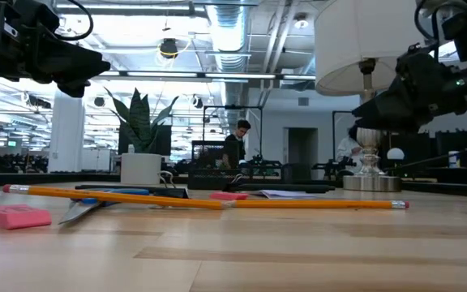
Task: Pick and place office supplies into organizer
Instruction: Put the right black pen into the black desk organizer
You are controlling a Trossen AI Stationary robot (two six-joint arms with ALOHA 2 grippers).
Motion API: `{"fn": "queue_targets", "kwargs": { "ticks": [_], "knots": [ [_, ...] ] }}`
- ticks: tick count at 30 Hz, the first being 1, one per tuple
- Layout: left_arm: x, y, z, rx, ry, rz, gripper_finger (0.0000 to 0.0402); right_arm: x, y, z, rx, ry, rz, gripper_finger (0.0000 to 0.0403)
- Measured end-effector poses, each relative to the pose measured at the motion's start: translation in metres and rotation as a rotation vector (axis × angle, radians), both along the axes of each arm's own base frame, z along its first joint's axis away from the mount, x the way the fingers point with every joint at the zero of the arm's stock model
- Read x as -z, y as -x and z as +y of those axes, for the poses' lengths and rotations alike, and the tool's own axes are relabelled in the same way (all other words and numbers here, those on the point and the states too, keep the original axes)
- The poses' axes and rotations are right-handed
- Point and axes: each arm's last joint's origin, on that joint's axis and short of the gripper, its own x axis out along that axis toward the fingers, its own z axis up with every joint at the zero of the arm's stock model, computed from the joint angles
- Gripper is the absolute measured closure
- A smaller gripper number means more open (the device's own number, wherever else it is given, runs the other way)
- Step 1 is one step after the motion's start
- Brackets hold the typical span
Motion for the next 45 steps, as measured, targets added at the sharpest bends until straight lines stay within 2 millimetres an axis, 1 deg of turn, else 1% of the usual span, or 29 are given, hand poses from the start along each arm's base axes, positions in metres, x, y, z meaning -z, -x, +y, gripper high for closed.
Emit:
{"fn": "queue_targets", "kwargs": {
  "ticks": [11, 18, 21, 26, 34, 45],
  "knots": [
    [0.0, 0.0, 0.0, 0.0, 0.0, 0.0, 0.0274, 0.018, -0.004, 0.019, -0.098, -0.01, 0.116, 0.0177],
    [0.0, 0.0, 0.0, 0.0, 0.0, 0.0, 0.0274, 0.027, -0.003, 0.032, -0.191, 0.035, 0.196, 0.0175],
    [0.0, 0.0, 0.0, 0.0, 0.0, 0.0, 0.0274, 0.031, -0.003, 0.032, -0.201, 0.064, 0.23, 0.0177],
    [0.0, 0.0, 0.0, 0.0, 0.0, 0.0, 0.0274, 0.034, -0.005, 0.029, -0.176, 0.066, 0.266, 0.0179],
    [0.0, 0.0, 0.0, 0.0, 0.0, 0.0, 0.0274, 0.027, -0.022, 0.027, -0.15, 0.094, 0.238, 0.0179],
    [0.0, 0.0, 0.0, 0.0, 0.0, 0.0, 0.0274, 0.038, -0.031, 0.031, -0.16, 0.103, 0.239, 0.0184]
  ]
}}
